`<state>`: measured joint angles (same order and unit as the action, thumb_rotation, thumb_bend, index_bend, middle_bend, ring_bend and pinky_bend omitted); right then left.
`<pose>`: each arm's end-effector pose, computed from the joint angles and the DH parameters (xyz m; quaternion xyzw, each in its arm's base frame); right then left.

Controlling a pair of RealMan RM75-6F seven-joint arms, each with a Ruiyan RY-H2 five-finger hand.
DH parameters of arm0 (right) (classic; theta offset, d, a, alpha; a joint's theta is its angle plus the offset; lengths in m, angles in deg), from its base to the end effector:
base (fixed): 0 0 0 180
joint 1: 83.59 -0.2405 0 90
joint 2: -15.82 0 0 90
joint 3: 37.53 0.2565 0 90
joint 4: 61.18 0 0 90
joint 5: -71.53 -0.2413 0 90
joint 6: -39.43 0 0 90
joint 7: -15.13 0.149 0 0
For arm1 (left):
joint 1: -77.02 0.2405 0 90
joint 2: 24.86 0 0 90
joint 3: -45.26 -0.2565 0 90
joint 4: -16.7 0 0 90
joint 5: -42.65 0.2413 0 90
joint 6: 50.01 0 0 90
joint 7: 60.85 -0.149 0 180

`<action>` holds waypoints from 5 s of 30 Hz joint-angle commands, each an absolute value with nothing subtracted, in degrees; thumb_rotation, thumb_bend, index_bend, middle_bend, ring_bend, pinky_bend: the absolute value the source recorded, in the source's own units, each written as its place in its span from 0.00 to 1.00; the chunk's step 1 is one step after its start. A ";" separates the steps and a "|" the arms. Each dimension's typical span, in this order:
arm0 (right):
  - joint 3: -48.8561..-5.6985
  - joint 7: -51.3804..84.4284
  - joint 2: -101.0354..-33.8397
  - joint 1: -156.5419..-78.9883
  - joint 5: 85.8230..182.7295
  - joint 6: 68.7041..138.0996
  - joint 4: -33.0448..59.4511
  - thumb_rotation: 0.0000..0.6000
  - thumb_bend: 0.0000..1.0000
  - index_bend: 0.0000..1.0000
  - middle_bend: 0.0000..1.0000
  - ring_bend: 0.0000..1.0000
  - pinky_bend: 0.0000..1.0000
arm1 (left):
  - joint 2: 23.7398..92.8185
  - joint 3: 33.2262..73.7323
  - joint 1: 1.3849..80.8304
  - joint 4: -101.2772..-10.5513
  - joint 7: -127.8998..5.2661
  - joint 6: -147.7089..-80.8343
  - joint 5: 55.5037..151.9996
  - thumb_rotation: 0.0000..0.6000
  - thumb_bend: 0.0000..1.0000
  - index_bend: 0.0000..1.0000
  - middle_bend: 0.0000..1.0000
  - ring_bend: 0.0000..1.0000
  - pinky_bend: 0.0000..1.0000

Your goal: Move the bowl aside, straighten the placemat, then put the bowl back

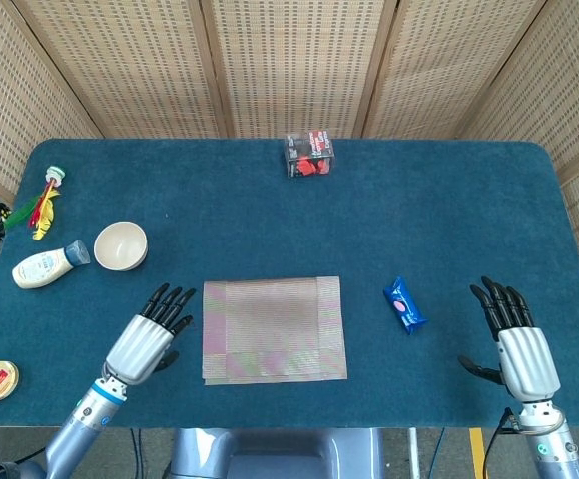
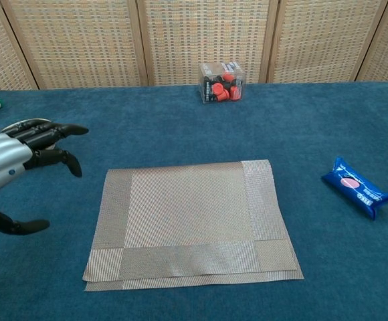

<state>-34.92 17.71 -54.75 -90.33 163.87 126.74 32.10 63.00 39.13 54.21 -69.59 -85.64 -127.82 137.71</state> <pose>-0.2819 -0.1943 0.0923 0.5928 -0.3941 0.4765 0.5160 -0.2060 0.2115 -0.0365 -0.7790 -0.2321 -0.3977 0.4256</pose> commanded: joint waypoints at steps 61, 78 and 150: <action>-34.99 19.79 -53.83 -89.74 165.31 128.49 32.85 1.00 0.17 0.00 0.00 0.00 0.00 | 77.09 39.17 56.30 -59.45 -89.29 -119.76 138.54 1.00 0.31 0.45 0.00 0.00 0.00; -35.08 20.10 -53.65 -89.63 165.68 128.77 33.03 1.00 0.17 0.00 0.00 0.00 0.00 | 77.34 39.51 55.94 -59.59 -90.07 -118.93 138.14 1.00 0.44 0.44 0.00 0.00 0.00; -32.37 20.06 -54.52 -90.99 158.54 124.38 29.88 1.00 0.17 0.00 0.00 0.00 0.00 | 72.84 69.83 27.16 -50.85 -104.78 -106.35 102.96 1.00 0.57 0.53 0.00 0.00 0.00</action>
